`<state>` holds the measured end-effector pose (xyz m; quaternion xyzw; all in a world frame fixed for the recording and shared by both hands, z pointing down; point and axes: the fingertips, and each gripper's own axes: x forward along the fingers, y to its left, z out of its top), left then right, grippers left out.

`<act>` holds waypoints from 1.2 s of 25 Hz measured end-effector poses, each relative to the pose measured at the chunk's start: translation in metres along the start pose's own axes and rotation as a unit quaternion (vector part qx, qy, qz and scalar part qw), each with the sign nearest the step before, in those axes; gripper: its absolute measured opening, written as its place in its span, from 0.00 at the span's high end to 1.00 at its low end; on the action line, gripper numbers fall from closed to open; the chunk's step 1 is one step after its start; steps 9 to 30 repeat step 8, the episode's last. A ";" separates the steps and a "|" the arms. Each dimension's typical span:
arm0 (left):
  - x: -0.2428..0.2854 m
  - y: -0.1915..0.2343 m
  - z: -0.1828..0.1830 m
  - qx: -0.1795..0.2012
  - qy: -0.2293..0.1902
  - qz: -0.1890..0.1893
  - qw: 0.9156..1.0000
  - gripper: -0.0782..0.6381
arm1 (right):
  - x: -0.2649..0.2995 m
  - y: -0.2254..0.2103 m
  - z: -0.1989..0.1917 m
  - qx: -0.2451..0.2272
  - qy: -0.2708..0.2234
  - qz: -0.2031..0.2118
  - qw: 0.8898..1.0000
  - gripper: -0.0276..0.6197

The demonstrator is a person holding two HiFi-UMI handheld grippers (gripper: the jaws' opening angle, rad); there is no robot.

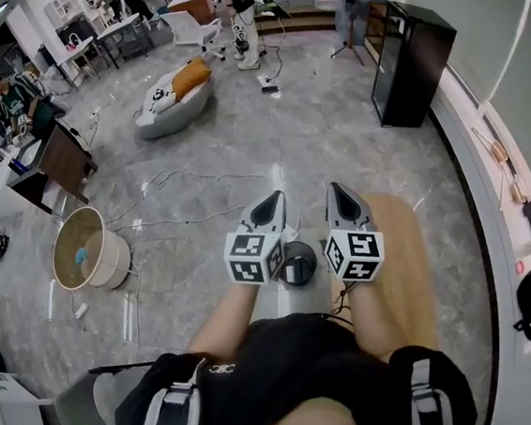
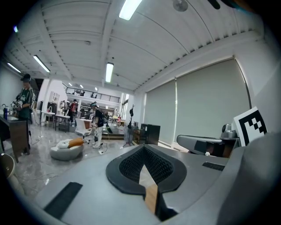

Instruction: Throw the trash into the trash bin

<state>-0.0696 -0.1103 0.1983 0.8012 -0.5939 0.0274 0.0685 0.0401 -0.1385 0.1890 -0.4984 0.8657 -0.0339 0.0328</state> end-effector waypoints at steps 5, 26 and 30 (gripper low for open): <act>-0.001 0.009 0.002 0.002 0.002 -0.005 1.000 0.87 | 0.004 0.009 0.001 0.001 0.000 0.000 1.000 0.94; -0.004 0.016 0.004 0.000 0.002 -0.006 1.000 0.87 | 0.008 0.015 0.004 0.003 -0.002 0.000 1.000 0.94; -0.004 0.016 0.004 0.000 0.002 -0.006 1.000 0.87 | 0.008 0.015 0.004 0.003 -0.002 0.000 1.000 0.94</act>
